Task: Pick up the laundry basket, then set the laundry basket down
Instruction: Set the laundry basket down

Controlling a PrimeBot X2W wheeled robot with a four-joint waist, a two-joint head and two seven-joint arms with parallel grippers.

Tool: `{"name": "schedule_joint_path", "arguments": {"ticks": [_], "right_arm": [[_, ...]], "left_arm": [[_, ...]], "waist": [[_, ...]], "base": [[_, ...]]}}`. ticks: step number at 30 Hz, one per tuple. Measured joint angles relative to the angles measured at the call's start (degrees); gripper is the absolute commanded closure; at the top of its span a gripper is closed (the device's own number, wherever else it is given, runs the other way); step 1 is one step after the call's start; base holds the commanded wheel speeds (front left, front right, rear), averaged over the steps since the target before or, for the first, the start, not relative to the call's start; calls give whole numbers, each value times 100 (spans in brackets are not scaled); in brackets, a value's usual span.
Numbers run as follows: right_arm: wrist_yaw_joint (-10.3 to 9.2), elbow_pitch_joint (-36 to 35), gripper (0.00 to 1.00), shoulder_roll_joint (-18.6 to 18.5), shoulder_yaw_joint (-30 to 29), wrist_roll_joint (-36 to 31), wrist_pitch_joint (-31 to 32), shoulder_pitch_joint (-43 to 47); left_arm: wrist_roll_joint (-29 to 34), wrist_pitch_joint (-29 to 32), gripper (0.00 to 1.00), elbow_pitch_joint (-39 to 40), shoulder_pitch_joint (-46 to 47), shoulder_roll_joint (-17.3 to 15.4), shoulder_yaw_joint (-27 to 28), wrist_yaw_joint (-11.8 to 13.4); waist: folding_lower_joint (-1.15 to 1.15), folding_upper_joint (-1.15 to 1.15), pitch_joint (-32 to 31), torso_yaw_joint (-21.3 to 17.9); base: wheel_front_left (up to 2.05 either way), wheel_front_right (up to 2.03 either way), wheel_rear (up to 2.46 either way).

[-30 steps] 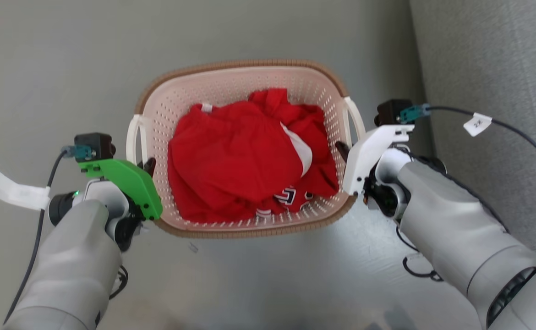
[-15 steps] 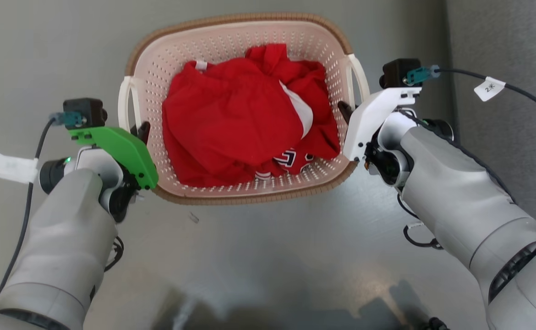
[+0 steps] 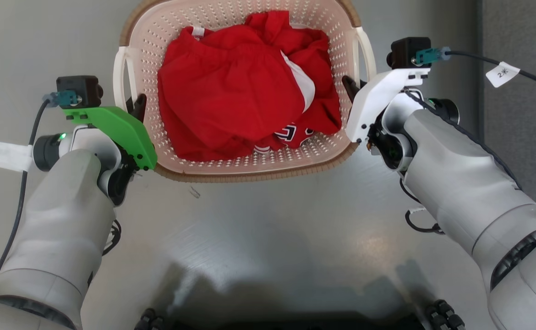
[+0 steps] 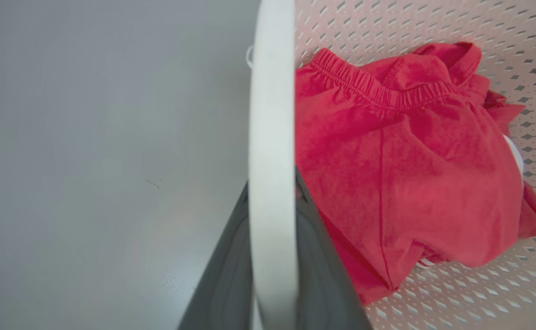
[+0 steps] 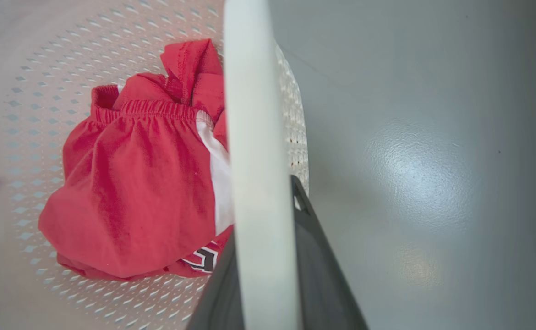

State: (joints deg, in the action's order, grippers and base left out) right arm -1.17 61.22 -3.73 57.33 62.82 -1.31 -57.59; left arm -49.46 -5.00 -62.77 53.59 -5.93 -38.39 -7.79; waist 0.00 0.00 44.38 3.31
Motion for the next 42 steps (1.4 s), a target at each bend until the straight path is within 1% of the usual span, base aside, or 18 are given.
{"name": "schedule_joint_path", "arguments": {"ticks": [14, 16, 26, 35, 37, 42], "right_arm": [[-59, 41, 100, -3, 8, -1, -261, -210], [-94, 58, 100, -1, 8, 0, -327, -210], [-149, 67, 100, 0, 9, 8, -610, -266], [-202, 142, 100, 8, 31, 27, -679, -268], [-246, 163, 100, 12, 34, 31, -681, -269], [-255, 188, 100, 13, 45, 71, -732, -290]], "left_arm": [[48, -263, 100, 32, 175, -14, -109, 0], [48, -271, 100, 31, 177, -9, -140, 0], [48, -320, 100, 34, 298, -14, -227, 0], [37, -320, 100, 42, 305, -4, -304, 1], [37, -321, 100, 58, 309, -4, -345, 1], [37, -361, 100, 64, 350, -4, -415, 1]], "waist": [[0, 0, 509, 20], [0, 0, 540, 21], [0, 0, 688, 21], [0, 0, 773, 30], [0, 0, 788, 32], [0, 0, 828, 37]], "base": [[0, 0, 0], [0, 0, 0], [0, 0, 0], [0, 0, 0], [0, 0, 0], [0, 0, 0]]}}
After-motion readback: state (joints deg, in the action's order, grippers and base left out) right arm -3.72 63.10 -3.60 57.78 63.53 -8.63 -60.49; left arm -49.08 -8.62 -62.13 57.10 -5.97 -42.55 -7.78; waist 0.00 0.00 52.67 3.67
